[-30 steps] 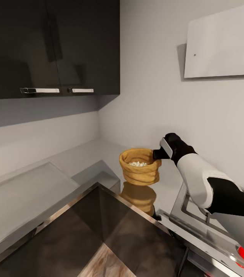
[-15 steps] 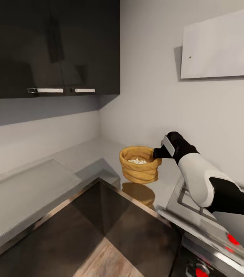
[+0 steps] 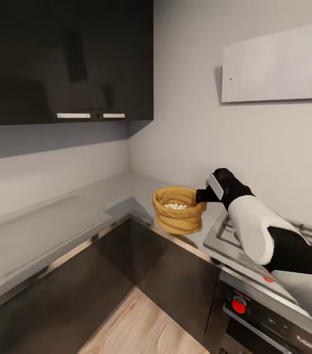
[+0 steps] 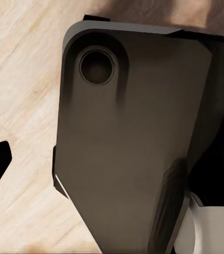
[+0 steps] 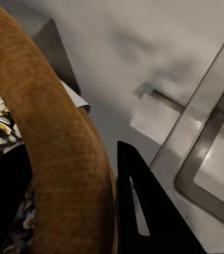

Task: In the kitchen, take the popcorn bag from the countertop, put it into the microwave, and heat it until the popcorn is cooked so the cooked popcorn ends up inside the bag.

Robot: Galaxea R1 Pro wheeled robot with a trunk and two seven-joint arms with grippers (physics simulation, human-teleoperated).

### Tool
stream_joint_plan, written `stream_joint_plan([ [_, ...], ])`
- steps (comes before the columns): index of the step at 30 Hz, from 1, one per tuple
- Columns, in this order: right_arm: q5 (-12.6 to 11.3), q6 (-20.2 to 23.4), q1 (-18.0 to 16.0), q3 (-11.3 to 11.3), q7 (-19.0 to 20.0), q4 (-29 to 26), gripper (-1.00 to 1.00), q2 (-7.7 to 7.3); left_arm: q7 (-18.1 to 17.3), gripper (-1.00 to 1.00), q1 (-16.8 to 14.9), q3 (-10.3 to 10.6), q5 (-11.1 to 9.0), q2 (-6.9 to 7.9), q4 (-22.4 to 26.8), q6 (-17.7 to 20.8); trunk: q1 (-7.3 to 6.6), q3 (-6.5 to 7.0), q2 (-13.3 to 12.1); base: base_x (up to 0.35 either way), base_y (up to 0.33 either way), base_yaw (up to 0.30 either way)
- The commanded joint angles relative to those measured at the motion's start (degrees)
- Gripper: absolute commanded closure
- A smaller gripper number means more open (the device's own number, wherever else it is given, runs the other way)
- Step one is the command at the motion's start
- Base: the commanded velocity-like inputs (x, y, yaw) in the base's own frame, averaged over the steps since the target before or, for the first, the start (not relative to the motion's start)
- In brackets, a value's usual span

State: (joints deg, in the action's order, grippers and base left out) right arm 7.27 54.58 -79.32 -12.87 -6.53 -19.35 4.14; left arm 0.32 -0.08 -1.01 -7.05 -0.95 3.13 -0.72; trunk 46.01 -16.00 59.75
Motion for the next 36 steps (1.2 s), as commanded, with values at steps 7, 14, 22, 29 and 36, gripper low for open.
stream_joint_plan([
  [7, 0.54, 0.18, -0.05, -0.57, 0.02, -0.07, 1.0, 0.09, 0.03, -1.0, -0.01, -0.05, -0.5, -0.01, 0.03, -0.07, -0.03, -0.07, 0.05, -0.345, 0.0, 0.0],
  [14, 0.54, 0.18, -0.05, -0.57, 0.03, -0.07, 1.0, 0.12, 0.03, -1.0, -0.01, -0.05, -0.5, -0.01, 0.03, -0.07, -0.03, -0.07, 0.05, -0.345, 0.0, 0.0],
  [22, 0.5, 0.19, -0.05, -0.57, 0.02, -0.07, 1.0, 0.12, 0.03, -1.0, -0.01, -0.05, -0.49, -0.01, 0.03, -0.07, -0.03, -0.07, 0.05, -0.345, 0.0, 0.0],
  [29, 0.52, 0.04, -0.05, -0.47, 0.15, -0.07, 1.0, 0.16, 0.03, -1.0, -0.01, -0.05, -0.5, -0.01, 0.03, -0.07, -0.03, -0.07, 0.05, -0.346, 0.0, 0.0],
  [36, 0.46, -0.5, -0.05, -0.4, 1.06, 0.71, 1.0, 0.36, 0.03, -1.0, -0.01, -0.05, -0.49, 0.05, 0.03, -0.07, -0.03, -0.07, 0.05, -0.346, 0.0, 0.0],
])
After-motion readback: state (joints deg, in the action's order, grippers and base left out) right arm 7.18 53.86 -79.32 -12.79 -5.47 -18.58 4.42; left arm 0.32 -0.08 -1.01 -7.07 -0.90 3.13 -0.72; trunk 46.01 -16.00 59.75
